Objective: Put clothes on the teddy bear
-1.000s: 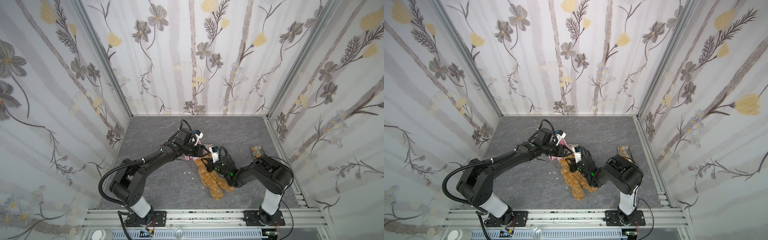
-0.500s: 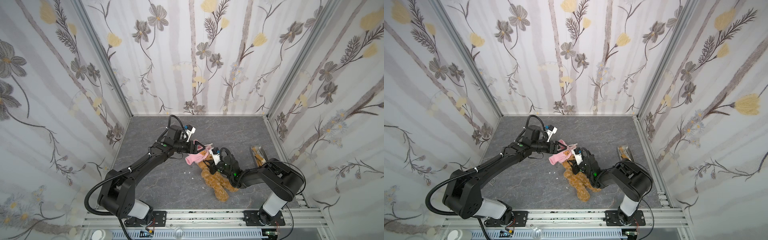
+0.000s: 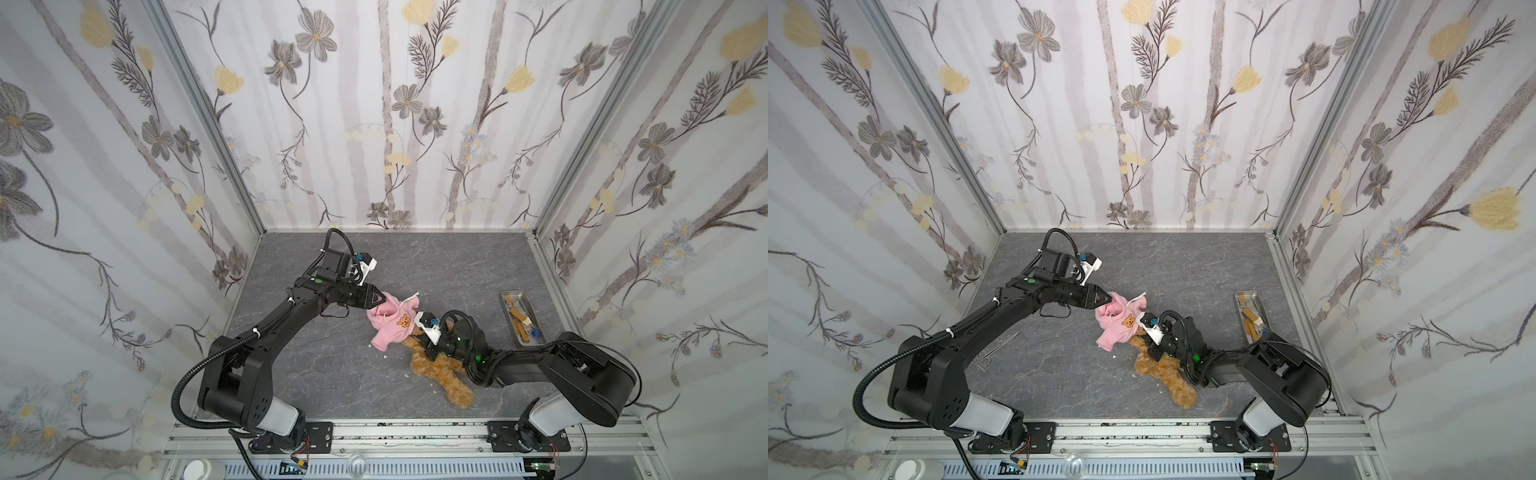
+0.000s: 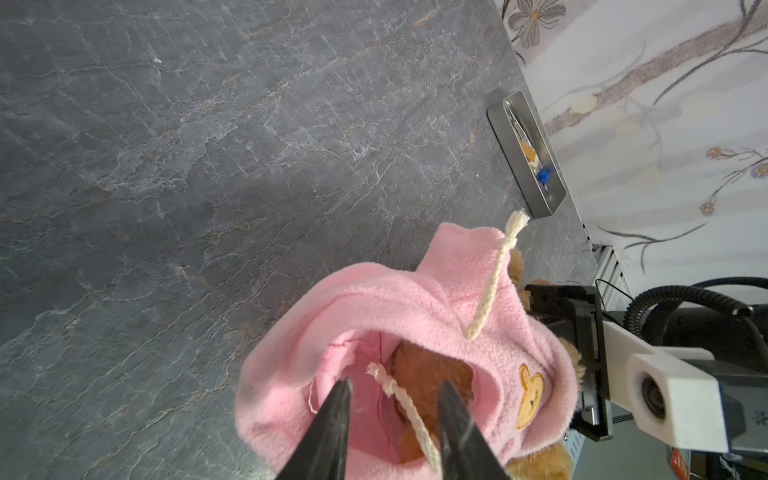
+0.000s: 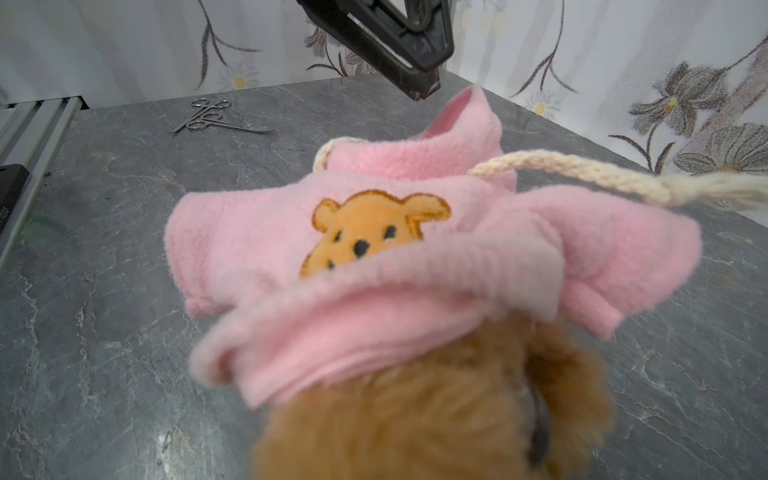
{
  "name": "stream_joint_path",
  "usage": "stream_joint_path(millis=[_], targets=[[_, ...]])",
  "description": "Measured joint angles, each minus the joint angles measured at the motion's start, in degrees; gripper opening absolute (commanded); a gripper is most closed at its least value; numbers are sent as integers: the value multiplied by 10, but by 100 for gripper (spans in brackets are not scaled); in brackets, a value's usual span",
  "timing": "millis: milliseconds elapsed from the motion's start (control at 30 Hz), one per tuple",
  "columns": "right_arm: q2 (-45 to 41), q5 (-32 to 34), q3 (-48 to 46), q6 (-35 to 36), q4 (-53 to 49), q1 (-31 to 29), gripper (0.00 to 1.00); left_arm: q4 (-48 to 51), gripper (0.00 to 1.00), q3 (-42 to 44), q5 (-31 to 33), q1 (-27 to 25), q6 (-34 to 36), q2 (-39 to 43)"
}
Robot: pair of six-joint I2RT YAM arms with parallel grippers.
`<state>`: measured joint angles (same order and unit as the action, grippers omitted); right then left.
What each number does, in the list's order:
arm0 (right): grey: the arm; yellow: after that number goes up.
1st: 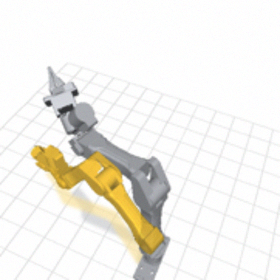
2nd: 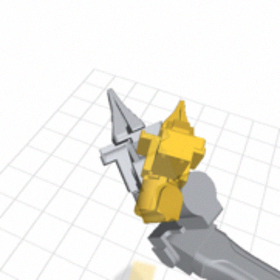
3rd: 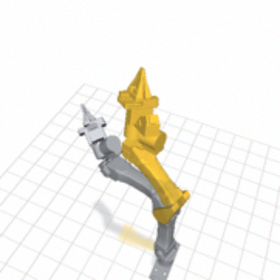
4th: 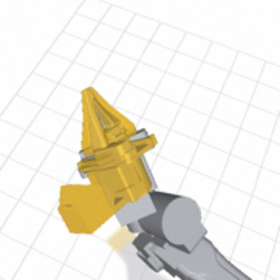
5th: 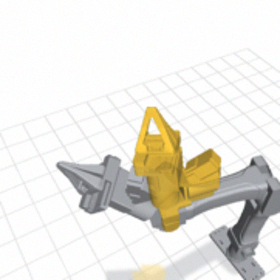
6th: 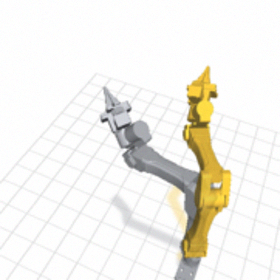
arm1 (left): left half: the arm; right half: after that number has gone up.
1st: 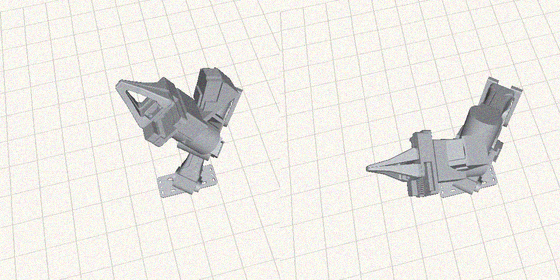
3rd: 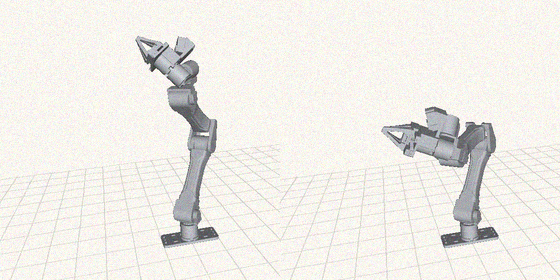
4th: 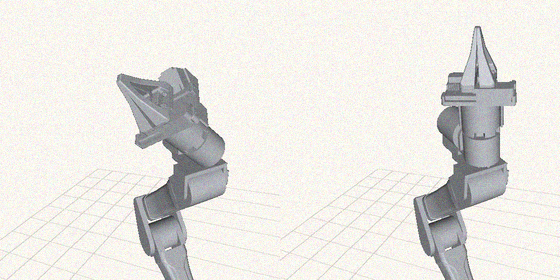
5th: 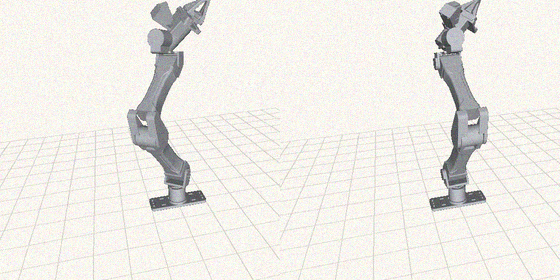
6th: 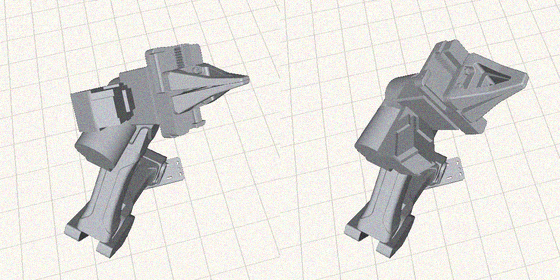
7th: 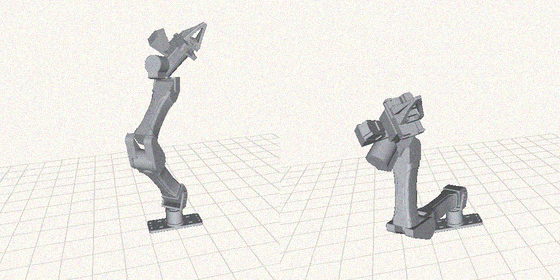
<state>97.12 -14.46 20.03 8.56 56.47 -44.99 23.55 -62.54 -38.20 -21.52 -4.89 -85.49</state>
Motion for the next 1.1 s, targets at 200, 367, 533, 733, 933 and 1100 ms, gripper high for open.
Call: stream_joint_path(millis=[200,367,533,733,933,1100], targets=[[0,0,-14,22,21,-3,6,11,29,16,-7,-10,50,-6],[0,-2,-19,30,33,-7,6,13,35,16,-7,-24,80,-32],[2,-1,-21,38,38,-11,6,14,46,6,-25,-27,91,-52],[3,1,-24,46,52,-15,5,14,50,12,-60,-29,101,-52],[4,9,-26,57,59,-15,5,15,51,24,-76,-37,108,-51],[4,10,-26,65,64,-15,5,15,52,25,-96,-45,109,-51]])
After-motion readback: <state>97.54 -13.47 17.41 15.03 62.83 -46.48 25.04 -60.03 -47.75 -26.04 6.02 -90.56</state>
